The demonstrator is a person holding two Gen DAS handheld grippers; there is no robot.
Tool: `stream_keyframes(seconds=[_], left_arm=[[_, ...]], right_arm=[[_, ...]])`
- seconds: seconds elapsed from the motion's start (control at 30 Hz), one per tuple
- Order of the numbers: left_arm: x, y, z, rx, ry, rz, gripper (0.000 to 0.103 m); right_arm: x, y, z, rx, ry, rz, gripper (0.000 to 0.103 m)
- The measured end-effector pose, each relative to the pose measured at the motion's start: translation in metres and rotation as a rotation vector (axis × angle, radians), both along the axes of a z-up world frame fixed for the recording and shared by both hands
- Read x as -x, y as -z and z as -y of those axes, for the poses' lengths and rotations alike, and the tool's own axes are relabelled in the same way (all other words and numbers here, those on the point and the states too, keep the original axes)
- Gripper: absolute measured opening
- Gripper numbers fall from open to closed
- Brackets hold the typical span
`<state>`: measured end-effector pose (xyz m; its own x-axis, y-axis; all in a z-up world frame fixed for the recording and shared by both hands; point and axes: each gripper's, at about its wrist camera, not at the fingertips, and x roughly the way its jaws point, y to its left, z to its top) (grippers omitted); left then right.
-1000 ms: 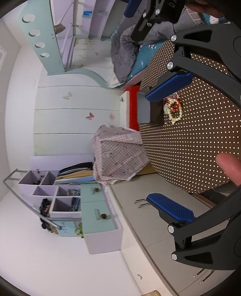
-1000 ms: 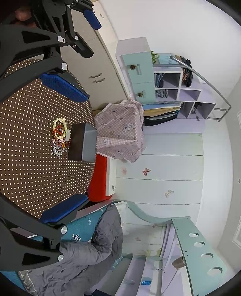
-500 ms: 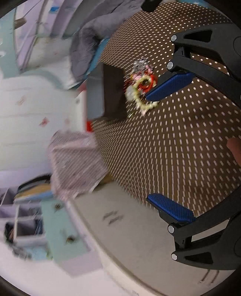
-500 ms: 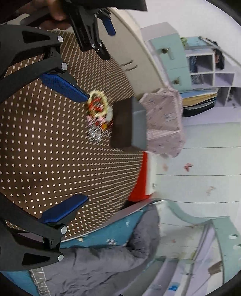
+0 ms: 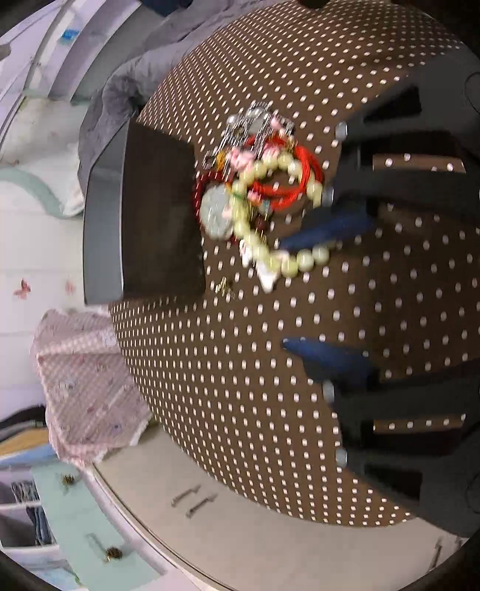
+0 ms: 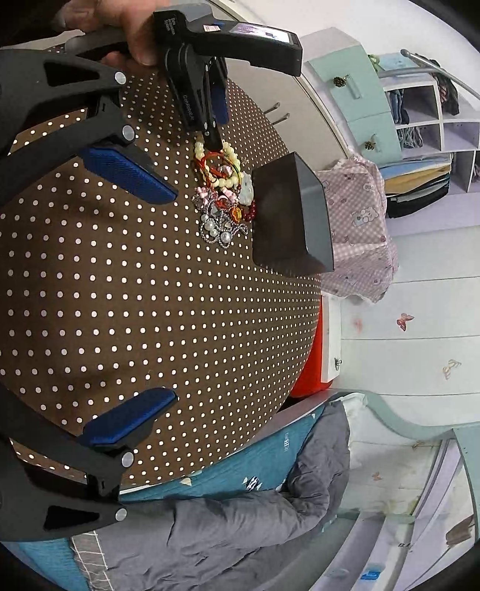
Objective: Organize jewelry
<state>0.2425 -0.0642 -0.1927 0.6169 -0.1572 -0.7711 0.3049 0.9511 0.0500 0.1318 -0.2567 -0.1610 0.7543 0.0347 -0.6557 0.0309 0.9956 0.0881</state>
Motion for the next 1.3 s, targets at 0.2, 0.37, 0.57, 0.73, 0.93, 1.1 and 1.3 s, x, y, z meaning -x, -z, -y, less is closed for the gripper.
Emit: stream_keyframes(seconds=[0.2, 0.37, 0.57, 0.73, 0.93, 1.1, 1.3], left_arm=[[0.014, -0.003, 0.005, 0.028, 0.039, -0.014, 0.026], [0.014, -0.010, -0.002, 0.094, 0.073, 0.010, 0.009], [0.038, -0.014, -0.031, 0.134, 0.050, 0.037, 0.009], [0.054, -0.015, -0.053, 0.131, 0.009, 0.051, 0.009], [0.051, -0.001, -0.055, 0.083, -0.031, 0.014, 0.014], [0.048, 0.002, -0.056, 0.102, -0.015, 0.014, 0.025], [0.052, 0.002, -0.053, 0.148, 0.051, 0.016, 0.009]], right_arm=[[0.006, -0.005, -0.004, 0.007, -0.010, 0.004, 0.096], [0.008, -0.011, -0.014, 0.028, -0.036, 0.011, 0.096], [0.001, -0.010, -0.027, 0.037, -0.081, 0.002, 0.096], [-0.011, -0.002, -0.046, 0.058, -0.127, -0.028, 0.096], [-0.037, -0.002, -0.074, 0.095, -0.226, -0.030, 0.083], [-0.071, 0.004, -0.107, 0.142, -0.340, -0.073, 0.066], [-0.100, 0.033, -0.136, 0.214, -0.427, -0.174, 0.006]])
